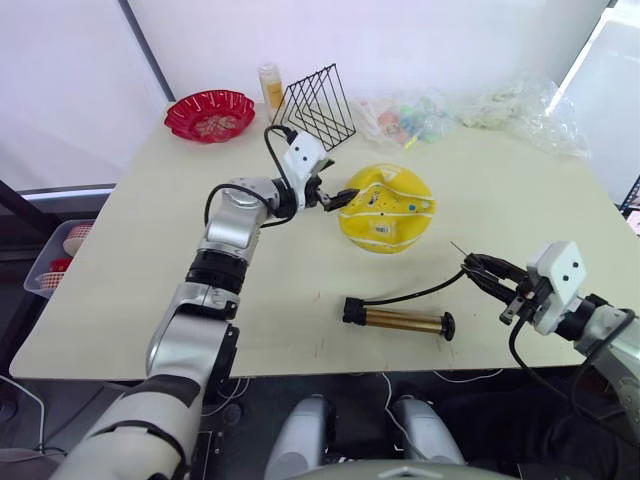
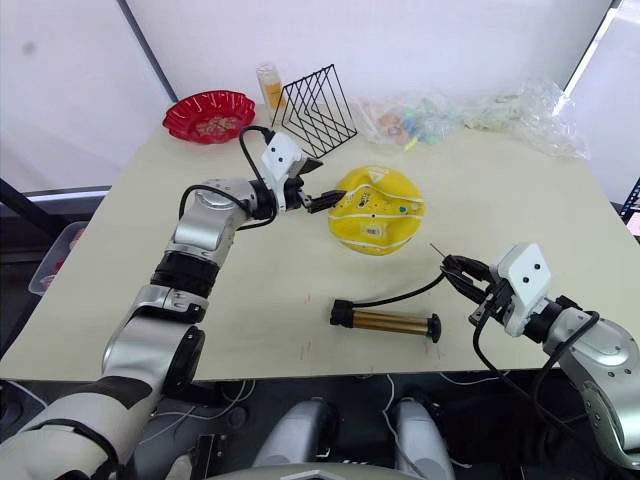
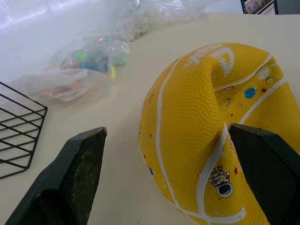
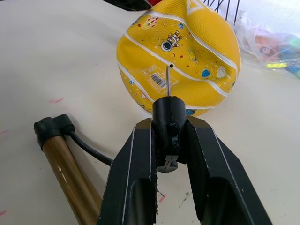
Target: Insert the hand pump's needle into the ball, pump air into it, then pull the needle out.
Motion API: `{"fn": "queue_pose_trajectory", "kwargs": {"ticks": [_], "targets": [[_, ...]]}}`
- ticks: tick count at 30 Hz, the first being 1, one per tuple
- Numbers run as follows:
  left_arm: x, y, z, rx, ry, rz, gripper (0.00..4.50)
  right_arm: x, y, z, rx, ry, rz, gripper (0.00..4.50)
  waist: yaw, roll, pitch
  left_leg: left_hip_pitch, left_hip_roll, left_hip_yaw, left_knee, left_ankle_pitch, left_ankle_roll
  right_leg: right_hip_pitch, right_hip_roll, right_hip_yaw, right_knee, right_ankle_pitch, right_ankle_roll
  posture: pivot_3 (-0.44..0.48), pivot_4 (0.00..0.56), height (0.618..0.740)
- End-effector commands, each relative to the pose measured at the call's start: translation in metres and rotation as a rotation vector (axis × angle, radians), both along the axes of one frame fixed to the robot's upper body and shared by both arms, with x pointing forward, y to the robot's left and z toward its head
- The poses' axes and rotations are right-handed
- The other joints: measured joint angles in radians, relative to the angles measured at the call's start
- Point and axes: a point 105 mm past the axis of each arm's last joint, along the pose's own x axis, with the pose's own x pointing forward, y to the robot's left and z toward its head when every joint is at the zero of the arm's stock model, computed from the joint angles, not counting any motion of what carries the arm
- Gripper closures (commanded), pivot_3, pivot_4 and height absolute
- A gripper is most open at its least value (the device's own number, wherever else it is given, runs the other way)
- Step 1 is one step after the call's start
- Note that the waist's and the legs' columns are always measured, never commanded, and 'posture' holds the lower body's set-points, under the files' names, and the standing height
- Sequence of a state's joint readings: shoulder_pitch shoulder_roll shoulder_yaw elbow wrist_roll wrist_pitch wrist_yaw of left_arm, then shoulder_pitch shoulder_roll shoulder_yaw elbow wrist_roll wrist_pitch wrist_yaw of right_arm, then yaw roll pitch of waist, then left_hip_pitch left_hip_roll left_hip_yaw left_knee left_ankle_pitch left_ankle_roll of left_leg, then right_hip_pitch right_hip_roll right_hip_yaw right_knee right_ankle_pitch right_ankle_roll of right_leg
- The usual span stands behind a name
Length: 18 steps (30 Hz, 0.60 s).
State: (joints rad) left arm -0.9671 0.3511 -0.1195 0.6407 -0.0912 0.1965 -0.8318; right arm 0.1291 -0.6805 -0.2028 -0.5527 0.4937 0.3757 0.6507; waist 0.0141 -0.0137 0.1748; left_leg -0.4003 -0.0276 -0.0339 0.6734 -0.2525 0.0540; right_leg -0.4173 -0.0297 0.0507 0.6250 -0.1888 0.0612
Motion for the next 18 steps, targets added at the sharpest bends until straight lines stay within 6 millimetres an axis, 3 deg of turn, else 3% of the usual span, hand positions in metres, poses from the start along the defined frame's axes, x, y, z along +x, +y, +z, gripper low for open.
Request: {"fn": "queue_pose_trajectory", "kwargs": {"ticks": [1,9,10,12,15,18], "targets": [[0.0,-0.013,0.008,0.011,-0.013,-0.054,0.08,-0.003,0.005,0.011,-0.006,-0.059,0.023,4.17,0.0,0.0,0.0,0.0,0.0,0.0,0.0,0.0,0.0,0.0,0.0,0.0,0.0,0.0,0.0,0.0,0.15,0.737],[0.011,-0.015,0.001,0.003,0.018,0.0,0.08,-0.004,0.006,0.011,0.001,-0.062,0.014,4.17,-0.003,0.0,0.0,0.0,0.0,0.0,0.0,0.0,0.0,0.0,0.0,0.0,0.001,0.0,0.0,0.0,0.15,0.737],[0.011,-0.016,0.0,-0.008,0.025,0.002,0.58,-0.004,0.007,0.011,0.007,-0.056,0.015,4.17,-0.003,0.0,0.0,0.0,0.0,0.0,0.0,0.0,0.0,0.0,0.0,0.0,0.001,0.0,0.0,0.0,0.15,0.737],[0.011,-0.017,-0.003,-0.024,0.038,0.007,1.14,-0.005,0.01,0.01,0.025,-0.037,0.019,4.17,-0.002,0.0,0.0,0.0,0.0,0.0,0.0,0.0,0.0,0.0,0.0,0.0,0.001,0.0,0.0,0.0,0.15,0.737],[0.008,-0.02,-0.006,-0.044,0.039,0.005,2.58,-0.004,0.012,0.01,0.06,0.008,0.009,4.17,-0.002,0.0,0.0,0.0,0.0,0.0,0.0,0.0,0.0,0.0,-0.001,0.0,0.001,0.0,0.0,0.0,0.15,0.737],[0.006,-0.023,-0.005,-0.07,0.029,0.0,3.56,-0.002,0.013,0.011,0.064,0.029,-0.002,4.17,-0.002,0.0,0.0,0.0,0.0,0.0,0.0,0.0,0.0,0.0,-0.002,0.0,0.001,0.0,0.0,0.0,0.15,0.737]]}}
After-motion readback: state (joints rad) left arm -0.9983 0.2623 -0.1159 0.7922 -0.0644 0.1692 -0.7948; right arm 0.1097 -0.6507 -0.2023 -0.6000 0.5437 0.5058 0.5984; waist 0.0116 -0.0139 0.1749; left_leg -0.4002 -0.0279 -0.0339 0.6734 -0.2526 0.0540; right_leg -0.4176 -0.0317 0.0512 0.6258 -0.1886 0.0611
